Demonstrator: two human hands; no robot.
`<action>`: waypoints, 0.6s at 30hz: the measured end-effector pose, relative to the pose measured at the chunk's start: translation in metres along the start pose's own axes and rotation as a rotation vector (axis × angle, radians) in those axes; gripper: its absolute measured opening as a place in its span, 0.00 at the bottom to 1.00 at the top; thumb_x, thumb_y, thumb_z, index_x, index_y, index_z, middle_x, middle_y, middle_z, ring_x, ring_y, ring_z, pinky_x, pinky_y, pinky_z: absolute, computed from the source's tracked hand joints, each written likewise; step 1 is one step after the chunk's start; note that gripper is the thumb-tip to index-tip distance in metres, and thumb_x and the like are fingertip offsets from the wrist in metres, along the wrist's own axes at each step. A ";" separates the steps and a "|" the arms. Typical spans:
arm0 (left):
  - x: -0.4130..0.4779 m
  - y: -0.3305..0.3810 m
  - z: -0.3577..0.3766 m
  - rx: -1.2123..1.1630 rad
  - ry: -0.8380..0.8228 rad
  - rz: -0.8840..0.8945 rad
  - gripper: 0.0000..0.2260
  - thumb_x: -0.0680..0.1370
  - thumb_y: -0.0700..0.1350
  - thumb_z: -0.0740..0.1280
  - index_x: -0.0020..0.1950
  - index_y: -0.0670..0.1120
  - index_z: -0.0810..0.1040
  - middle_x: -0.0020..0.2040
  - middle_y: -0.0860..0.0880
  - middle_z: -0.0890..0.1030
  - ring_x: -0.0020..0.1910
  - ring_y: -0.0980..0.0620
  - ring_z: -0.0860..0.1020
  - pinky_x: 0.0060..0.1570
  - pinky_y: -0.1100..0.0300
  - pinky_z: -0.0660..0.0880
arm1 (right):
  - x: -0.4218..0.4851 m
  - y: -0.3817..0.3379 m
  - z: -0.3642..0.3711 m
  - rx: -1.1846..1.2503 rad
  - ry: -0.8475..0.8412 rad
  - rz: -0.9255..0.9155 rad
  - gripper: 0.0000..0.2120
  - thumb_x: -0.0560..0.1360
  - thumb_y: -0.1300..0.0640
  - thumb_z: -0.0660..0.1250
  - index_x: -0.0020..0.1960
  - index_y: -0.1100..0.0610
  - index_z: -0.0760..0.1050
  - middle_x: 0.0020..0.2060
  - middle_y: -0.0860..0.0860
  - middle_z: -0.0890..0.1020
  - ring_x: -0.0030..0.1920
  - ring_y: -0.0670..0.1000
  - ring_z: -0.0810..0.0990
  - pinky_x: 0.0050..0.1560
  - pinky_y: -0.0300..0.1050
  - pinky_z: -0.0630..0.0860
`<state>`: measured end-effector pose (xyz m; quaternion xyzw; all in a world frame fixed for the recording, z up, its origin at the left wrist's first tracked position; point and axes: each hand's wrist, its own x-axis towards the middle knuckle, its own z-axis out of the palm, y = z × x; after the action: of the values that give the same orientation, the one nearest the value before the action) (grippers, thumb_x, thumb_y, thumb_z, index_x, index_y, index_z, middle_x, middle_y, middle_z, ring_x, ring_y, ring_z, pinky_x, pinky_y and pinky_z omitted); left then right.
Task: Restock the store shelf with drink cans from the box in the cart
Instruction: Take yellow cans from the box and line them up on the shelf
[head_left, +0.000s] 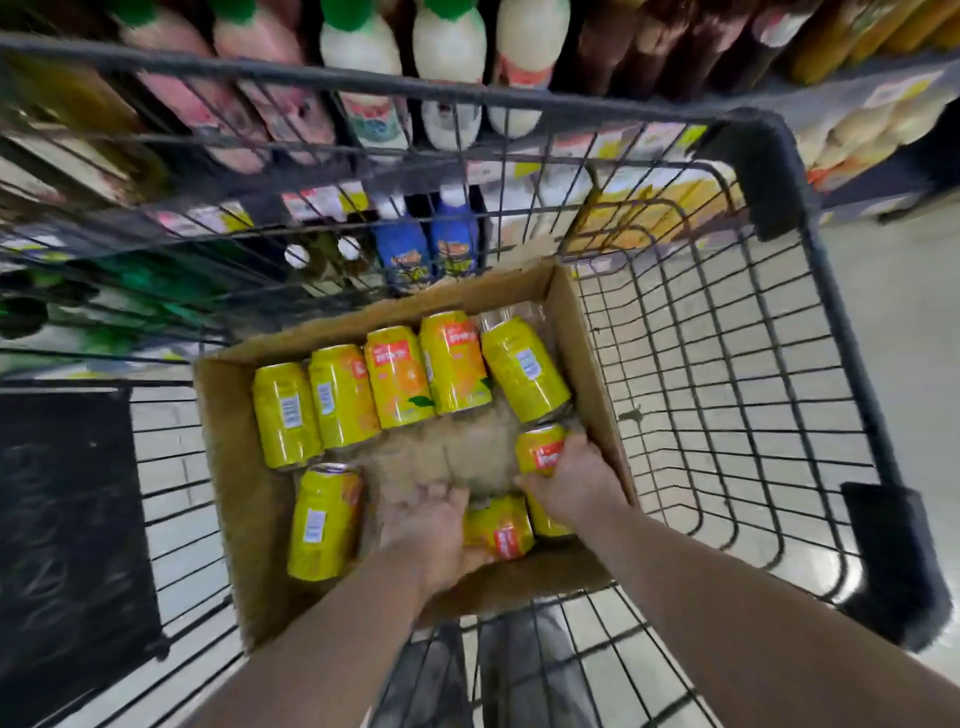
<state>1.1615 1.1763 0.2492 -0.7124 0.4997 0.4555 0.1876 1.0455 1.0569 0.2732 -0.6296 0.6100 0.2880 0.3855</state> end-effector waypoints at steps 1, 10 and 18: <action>0.006 0.000 0.005 -0.010 -0.011 0.005 0.37 0.70 0.64 0.66 0.73 0.49 0.59 0.70 0.46 0.65 0.70 0.45 0.63 0.66 0.49 0.64 | 0.005 0.000 0.003 0.023 0.016 0.013 0.43 0.69 0.44 0.71 0.72 0.60 0.52 0.67 0.60 0.68 0.67 0.59 0.69 0.66 0.51 0.66; 0.029 -0.002 0.015 -0.194 -0.047 0.081 0.42 0.65 0.60 0.73 0.74 0.51 0.59 0.71 0.49 0.66 0.69 0.48 0.66 0.67 0.60 0.64 | 0.020 0.000 0.023 0.029 0.093 -0.007 0.45 0.69 0.46 0.72 0.73 0.58 0.47 0.66 0.59 0.65 0.65 0.61 0.71 0.62 0.50 0.69; -0.028 -0.033 -0.010 -0.806 0.125 -0.205 0.27 0.67 0.53 0.75 0.62 0.47 0.72 0.53 0.48 0.79 0.52 0.49 0.78 0.50 0.61 0.74 | -0.020 -0.010 -0.006 0.044 0.082 -0.096 0.38 0.68 0.43 0.72 0.68 0.57 0.57 0.64 0.58 0.68 0.60 0.61 0.75 0.58 0.49 0.71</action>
<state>1.1925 1.1984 0.2710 -0.8011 0.2184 0.5496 -0.0923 1.0533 1.0622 0.2950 -0.6608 0.6003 0.2297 0.3875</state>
